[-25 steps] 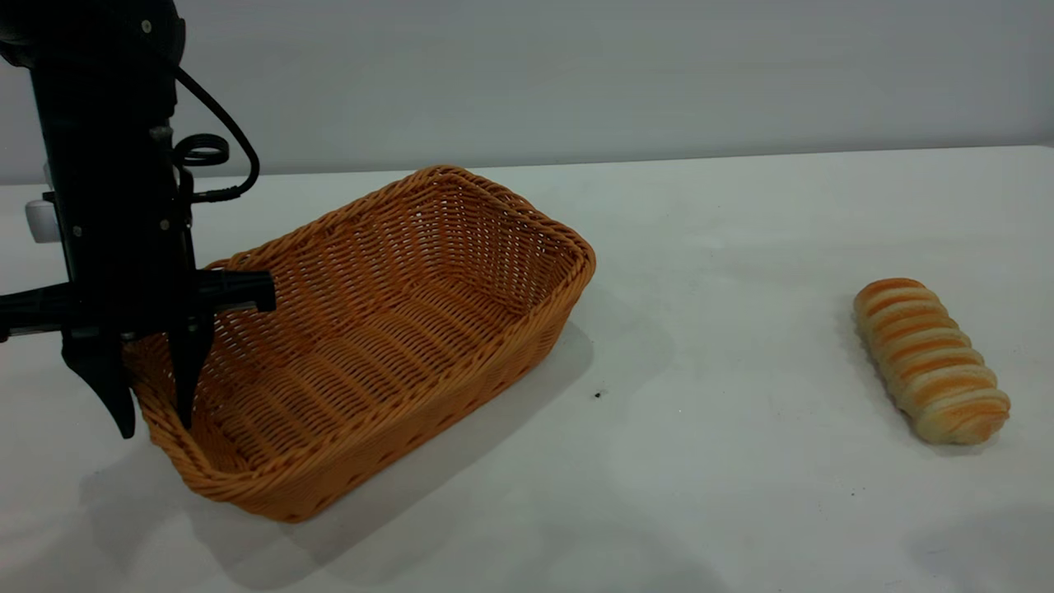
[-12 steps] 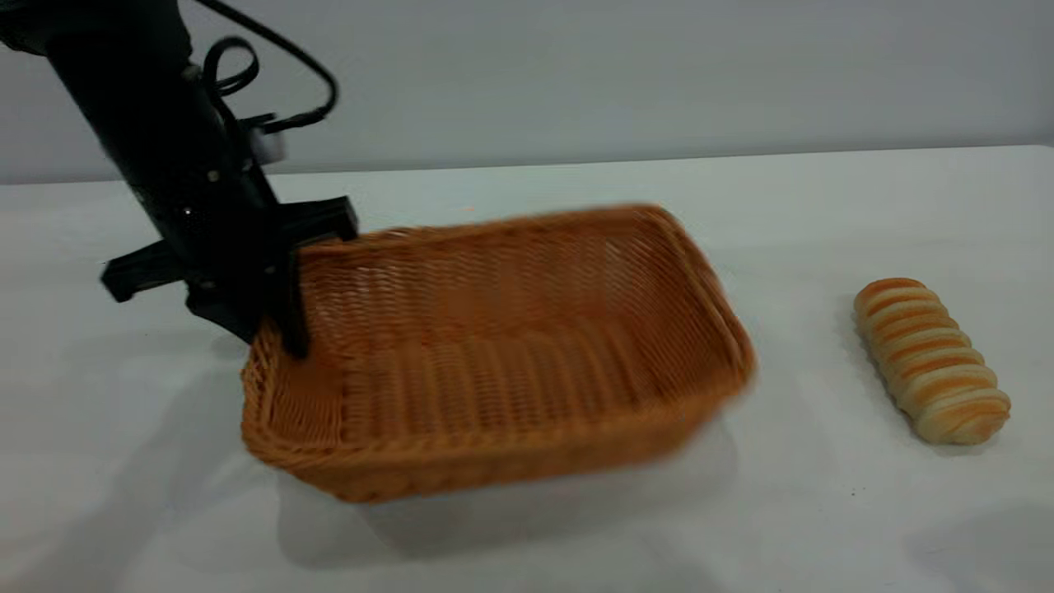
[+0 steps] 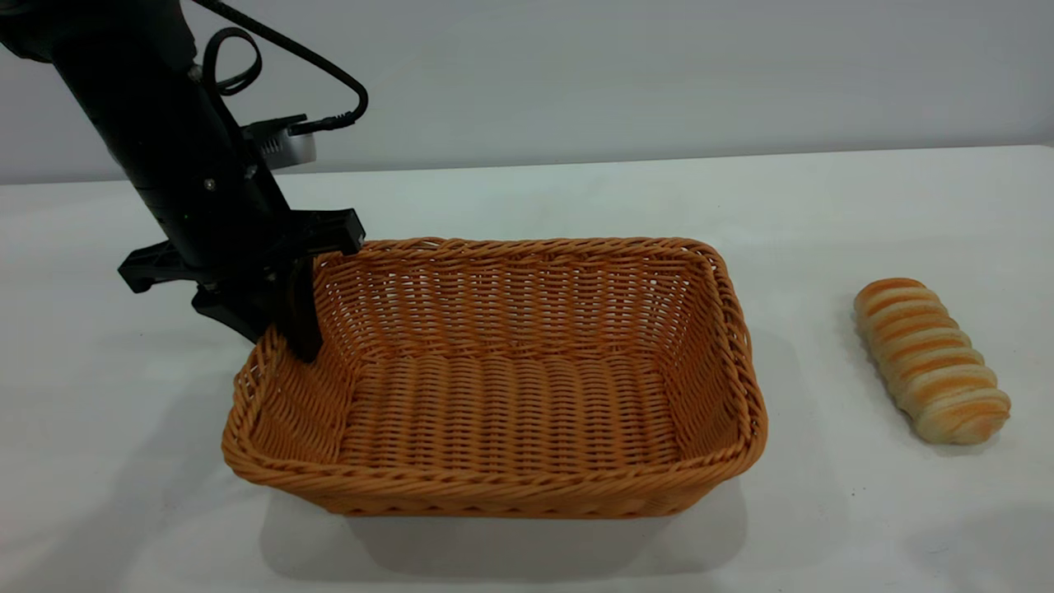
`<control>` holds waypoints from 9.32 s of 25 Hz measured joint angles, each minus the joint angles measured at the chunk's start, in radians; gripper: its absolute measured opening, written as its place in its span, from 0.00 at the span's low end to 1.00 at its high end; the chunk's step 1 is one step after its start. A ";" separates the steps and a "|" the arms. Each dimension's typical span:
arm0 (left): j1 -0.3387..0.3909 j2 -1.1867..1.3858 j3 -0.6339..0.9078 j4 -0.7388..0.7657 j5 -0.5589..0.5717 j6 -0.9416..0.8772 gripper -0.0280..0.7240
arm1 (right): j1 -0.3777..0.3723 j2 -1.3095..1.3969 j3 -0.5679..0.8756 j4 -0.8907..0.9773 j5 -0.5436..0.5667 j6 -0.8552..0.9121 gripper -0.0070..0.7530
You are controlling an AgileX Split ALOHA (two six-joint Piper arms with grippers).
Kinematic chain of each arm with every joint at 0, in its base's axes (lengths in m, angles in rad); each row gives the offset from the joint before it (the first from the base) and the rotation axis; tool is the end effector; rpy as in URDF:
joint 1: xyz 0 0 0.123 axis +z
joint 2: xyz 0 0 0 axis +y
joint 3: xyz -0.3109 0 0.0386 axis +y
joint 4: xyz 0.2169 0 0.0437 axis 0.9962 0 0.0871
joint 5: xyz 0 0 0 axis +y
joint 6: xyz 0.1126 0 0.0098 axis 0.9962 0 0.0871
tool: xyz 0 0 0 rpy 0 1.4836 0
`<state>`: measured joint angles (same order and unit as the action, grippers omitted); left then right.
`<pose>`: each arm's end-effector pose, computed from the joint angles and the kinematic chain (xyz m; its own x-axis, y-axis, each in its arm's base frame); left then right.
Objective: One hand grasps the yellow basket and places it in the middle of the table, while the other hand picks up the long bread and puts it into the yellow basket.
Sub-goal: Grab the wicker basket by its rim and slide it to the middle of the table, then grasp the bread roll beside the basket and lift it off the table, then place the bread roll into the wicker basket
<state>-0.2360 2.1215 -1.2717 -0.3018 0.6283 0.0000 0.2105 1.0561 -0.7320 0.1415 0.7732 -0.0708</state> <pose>0.3783 -0.1113 0.1246 -0.9883 -0.0097 -0.1525 0.0236 0.9763 -0.2149 0.1545 0.0444 0.2900 -0.8332 -0.1467 -0.5332 -0.2340 0.9671 0.0996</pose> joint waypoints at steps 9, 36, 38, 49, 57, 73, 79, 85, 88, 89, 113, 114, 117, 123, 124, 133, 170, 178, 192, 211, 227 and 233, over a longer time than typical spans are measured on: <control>0.000 0.009 0.002 0.000 -0.053 -0.098 0.22 | 0.000 0.000 0.000 -0.018 0.000 0.000 0.66; 0.001 -0.226 0.008 0.189 0.001 -0.117 0.79 | 0.000 0.206 -0.004 -0.029 -0.173 -0.093 0.84; 0.001 -0.265 0.008 0.192 0.013 -0.117 0.79 | 0.000 0.277 -0.011 -0.025 -0.208 -0.093 0.85; 0.001 -0.441 0.008 0.196 0.083 -0.087 0.79 | 0.000 0.694 -0.259 -0.012 -0.119 -0.091 0.85; 0.001 -0.484 0.010 0.197 0.095 -0.075 0.79 | 0.000 0.850 -0.445 -0.024 -0.036 -0.084 0.84; 0.001 -0.484 0.011 0.197 0.094 -0.073 0.79 | 0.000 0.868 -0.478 -0.044 -0.052 -0.051 0.50; 0.001 -0.484 0.011 0.196 0.095 -0.073 0.79 | 0.000 0.942 -0.480 -0.039 -0.020 -0.085 0.86; 0.001 -0.484 0.011 0.196 0.098 -0.073 0.79 | 0.000 1.004 -0.486 -0.091 -0.067 -0.058 0.93; 0.001 -0.484 0.011 0.196 0.108 -0.072 0.79 | 0.000 1.029 -0.498 -0.132 -0.075 -0.019 0.93; 0.001 -0.484 0.011 0.196 0.111 -0.069 0.79 | 0.000 1.039 -0.502 -0.148 -0.075 -0.009 0.93; 0.001 -0.484 0.012 0.195 0.135 -0.070 0.79 | -0.039 1.131 -0.580 -0.212 -0.109 0.080 0.86; 0.001 -0.484 0.012 0.195 0.138 -0.070 0.79 | -0.039 1.131 -0.581 -0.210 -0.112 0.080 0.86; 0.001 -0.484 0.012 0.195 0.147 -0.070 0.79 | -0.042 1.132 -0.581 -0.205 -0.117 0.080 0.85; 0.001 -0.484 0.012 0.195 0.164 -0.070 0.79 | -0.062 1.148 -0.584 -0.169 -0.112 0.081 0.84; 0.001 -0.484 0.012 0.195 0.166 -0.070 0.79 | -0.064 1.158 -0.585 -0.159 -0.111 0.081 0.84; 0.001 -0.484 0.012 0.194 0.167 -0.072 0.79 | -0.065 1.208 -0.588 -0.152 -0.111 0.080 0.79; 0.001 -0.484 0.012 0.194 0.167 -0.070 0.79 | -0.072 0.934 -0.706 -0.182 0.191 0.039 0.06; 0.001 -0.484 0.012 0.195 0.167 -0.069 0.79 | 0.138 0.831 -0.706 -0.096 0.182 -0.010 0.06; 0.001 -0.484 0.012 0.194 0.167 -0.069 0.79 | 0.331 1.052 -0.773 0.126 -0.005 -0.202 0.06; 0.001 -0.487 0.012 0.202 0.168 -0.030 0.79 | 0.369 1.153 -0.805 0.176 -0.057 -0.314 0.75; 0.001 -0.922 0.129 0.322 0.221 -0.018 0.79 | 0.332 1.101 -0.805 0.068 0.052 -0.309 0.70; 0.001 -1.166 0.298 0.325 0.235 -0.027 0.79 | 0.317 0.963 -0.805 0.053 0.110 -0.309 0.69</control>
<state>-0.2350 0.9556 -0.9740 0.0230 0.8632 -0.0268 0.5274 2.0194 -1.5372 0.1949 0.8833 -0.3800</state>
